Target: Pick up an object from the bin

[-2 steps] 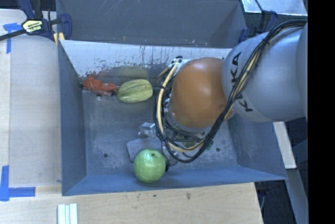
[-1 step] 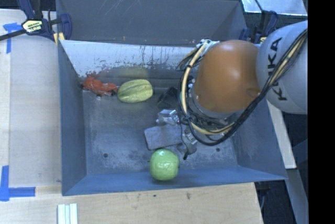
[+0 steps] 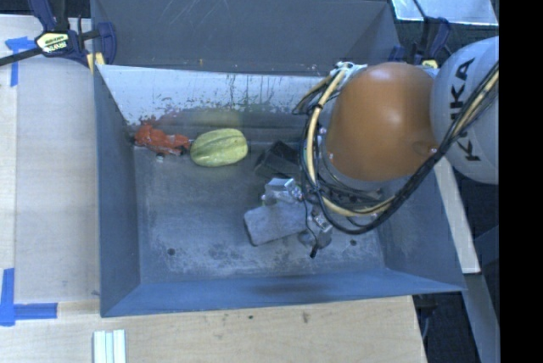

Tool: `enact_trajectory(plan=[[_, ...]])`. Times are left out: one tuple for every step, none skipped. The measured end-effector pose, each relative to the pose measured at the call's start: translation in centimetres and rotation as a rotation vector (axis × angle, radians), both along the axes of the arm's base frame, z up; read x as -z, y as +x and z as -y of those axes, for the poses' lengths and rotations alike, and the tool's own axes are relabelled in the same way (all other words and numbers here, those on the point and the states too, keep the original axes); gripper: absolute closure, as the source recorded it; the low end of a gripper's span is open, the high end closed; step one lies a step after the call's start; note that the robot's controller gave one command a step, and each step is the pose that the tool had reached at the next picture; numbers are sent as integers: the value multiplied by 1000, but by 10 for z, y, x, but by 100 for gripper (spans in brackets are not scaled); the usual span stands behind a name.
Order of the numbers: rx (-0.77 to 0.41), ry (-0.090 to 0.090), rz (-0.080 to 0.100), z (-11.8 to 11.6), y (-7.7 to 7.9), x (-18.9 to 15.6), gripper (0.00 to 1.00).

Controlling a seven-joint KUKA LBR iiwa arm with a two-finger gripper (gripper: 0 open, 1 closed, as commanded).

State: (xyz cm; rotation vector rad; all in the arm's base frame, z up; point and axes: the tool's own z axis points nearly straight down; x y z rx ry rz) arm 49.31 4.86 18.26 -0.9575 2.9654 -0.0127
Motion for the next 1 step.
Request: enact_trajectory(plan=[[-39,4,-11,-14,-3,-39,100]])
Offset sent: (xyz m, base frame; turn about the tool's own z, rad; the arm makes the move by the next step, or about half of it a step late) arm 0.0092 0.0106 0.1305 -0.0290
